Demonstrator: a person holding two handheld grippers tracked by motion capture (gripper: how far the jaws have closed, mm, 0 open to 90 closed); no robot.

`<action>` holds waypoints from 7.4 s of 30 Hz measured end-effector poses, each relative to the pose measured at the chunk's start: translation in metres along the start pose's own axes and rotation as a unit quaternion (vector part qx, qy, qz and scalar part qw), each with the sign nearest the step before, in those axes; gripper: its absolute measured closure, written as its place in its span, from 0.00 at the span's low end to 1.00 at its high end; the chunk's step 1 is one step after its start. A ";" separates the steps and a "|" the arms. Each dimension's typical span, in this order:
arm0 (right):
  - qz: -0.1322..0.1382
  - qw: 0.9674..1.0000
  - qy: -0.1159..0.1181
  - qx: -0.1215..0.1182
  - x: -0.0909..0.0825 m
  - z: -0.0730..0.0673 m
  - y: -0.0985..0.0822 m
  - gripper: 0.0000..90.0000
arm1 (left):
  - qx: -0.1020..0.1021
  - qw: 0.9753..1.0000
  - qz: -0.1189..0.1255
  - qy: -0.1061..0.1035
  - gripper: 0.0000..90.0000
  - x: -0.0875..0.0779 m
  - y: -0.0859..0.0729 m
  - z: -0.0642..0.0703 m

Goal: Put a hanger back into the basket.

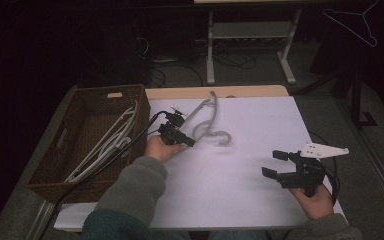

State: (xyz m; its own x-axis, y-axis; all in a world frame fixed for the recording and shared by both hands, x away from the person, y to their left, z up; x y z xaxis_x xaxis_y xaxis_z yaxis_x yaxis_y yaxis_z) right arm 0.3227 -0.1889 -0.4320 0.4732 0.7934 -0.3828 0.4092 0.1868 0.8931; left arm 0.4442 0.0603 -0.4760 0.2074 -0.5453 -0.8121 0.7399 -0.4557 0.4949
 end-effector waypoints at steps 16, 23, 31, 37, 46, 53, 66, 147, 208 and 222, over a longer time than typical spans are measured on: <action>-0.002 1.000 -0.002 -0.003 0.001 0.000 0.000 0.21 | 0.020 0.999 -0.043 0.000 0.91 0.007 -0.020 0.003; -0.004 1.000 -0.001 0.000 0.001 0.001 -0.001 0.21 | 0.026 0.997 -0.072 0.000 0.91 0.021 -0.033 0.000; -0.001 1.000 -0.001 -0.003 0.001 0.000 0.000 0.21 | 0.053 0.995 -0.083 0.017 0.81 0.024 -0.036 0.005; 0.000 1.000 0.000 -0.004 0.001 -0.001 0.001 0.21 | 0.065 0.994 -0.080 0.041 0.90 0.026 -0.036 0.004; 0.002 1.000 -0.001 0.001 0.000 0.001 0.001 0.21 | 0.052 0.996 -0.075 -0.005 0.91 0.018 -0.035 0.010; 0.002 1.000 -0.002 0.001 -0.001 0.001 0.001 0.21 | 0.064 0.996 -0.050 -0.019 0.91 -0.005 -0.023 0.023; 0.001 1.000 -0.003 0.003 0.000 0.001 0.000 0.21 | 0.076 0.996 -0.028 -0.032 0.91 -0.039 -0.013 0.038; -0.020 1.000 -0.008 0.013 0.011 0.003 -0.007 0.21 | -0.047 0.974 0.217 0.039 0.92 -0.326 -0.090 -0.119; -0.023 1.000 0.002 0.021 0.016 0.004 -0.010 0.21 | -0.050 0.998 0.010 0.043 0.70 -0.213 -0.155 -0.138; -0.024 1.000 -0.006 0.018 0.014 0.006 -0.010 0.21 | -0.029 0.996 0.078 0.037 0.65 -0.218 -0.136 -0.118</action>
State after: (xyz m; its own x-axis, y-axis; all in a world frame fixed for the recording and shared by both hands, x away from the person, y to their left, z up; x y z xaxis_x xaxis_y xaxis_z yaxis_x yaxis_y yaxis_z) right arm 0.3297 -0.1834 -0.4474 0.4612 0.7777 -0.4271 0.4588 0.2029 0.8650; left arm 0.3742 0.3240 -0.4032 0.3683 -0.5513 -0.7486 0.7304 -0.3266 0.5999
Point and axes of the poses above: each handheld gripper's, and its own axes: x roughly forward along the jaws, y roughly out of its top, z roughly to its right, the point moved 10 cm from there along x, roughly forward along the jaws, and after that the axes turned 3 degrees about y, right-handed, at the moved point
